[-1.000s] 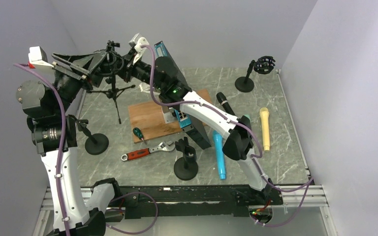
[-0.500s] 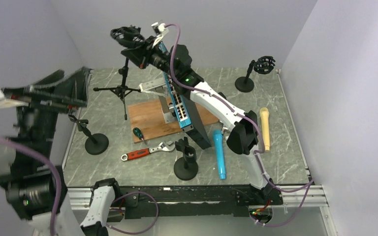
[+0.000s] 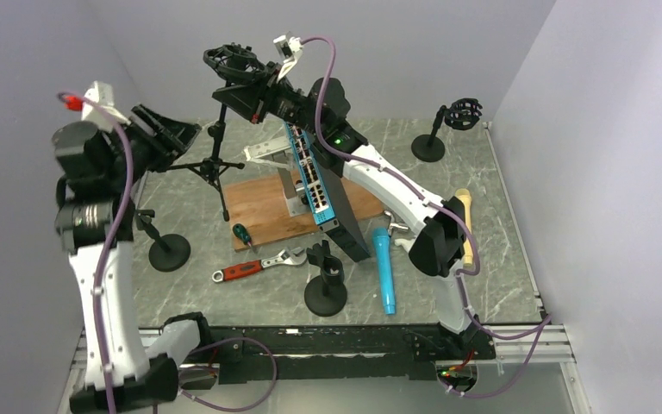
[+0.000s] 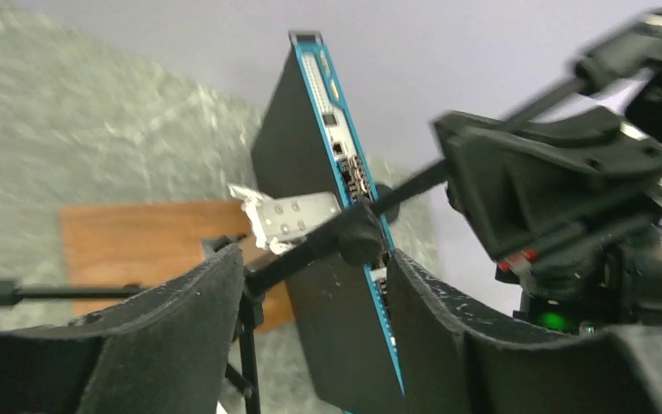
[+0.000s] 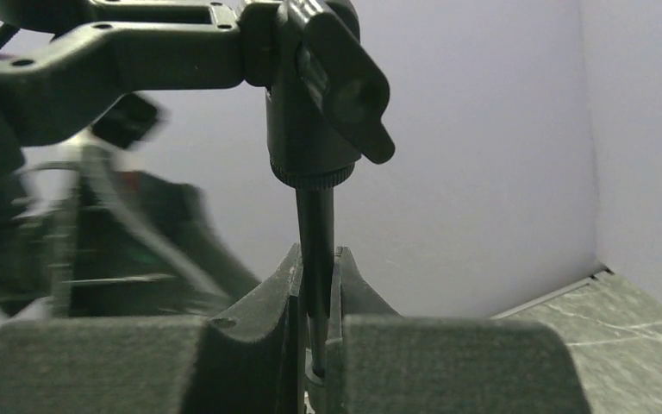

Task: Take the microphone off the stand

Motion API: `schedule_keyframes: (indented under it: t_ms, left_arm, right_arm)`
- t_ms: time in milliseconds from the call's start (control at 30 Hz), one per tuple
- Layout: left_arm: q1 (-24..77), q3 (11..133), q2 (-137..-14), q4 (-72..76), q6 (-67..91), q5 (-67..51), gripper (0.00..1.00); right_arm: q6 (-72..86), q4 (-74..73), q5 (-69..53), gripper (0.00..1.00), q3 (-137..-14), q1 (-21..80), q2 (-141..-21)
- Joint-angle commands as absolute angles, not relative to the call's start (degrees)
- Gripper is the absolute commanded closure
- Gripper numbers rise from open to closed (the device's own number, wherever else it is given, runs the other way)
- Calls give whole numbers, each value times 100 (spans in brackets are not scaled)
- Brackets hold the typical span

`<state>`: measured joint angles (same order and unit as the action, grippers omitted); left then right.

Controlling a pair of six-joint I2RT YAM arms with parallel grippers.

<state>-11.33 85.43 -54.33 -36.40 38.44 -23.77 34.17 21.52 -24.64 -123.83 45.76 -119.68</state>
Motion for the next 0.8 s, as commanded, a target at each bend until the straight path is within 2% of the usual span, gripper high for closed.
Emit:
schedule_keyframes:
  t_ms: [0, 167, 367, 600, 767]
  left_arm:
    - [-1171, 8538, -5740, -3510, 4504, -3545, 36]
    - [-1153, 8085, -5351, -2844, 4253, -3407, 27]
    - [-850, 8485, -5432, -3398, 2949, -3121, 28]
    - [431, 9542, -6026, -4648, 1615, -1540, 37]
    - [989, 9775, -6207, -4856, 1321, -487, 35]
  right_arm:
    - [3608, 3059, -2668, 100, -12325, 4553, -11465]
    - [3580, 3003, -2712, 100, -12337, 4554, -11495]
    - [3560, 2940, -2687, 100, -12445, 4560, -11550]
    - [3587, 2933, -2704, 100, -12577, 4574, -11667]
    - [3595, 2874, -2715, 100, -12740, 4571, -11759]
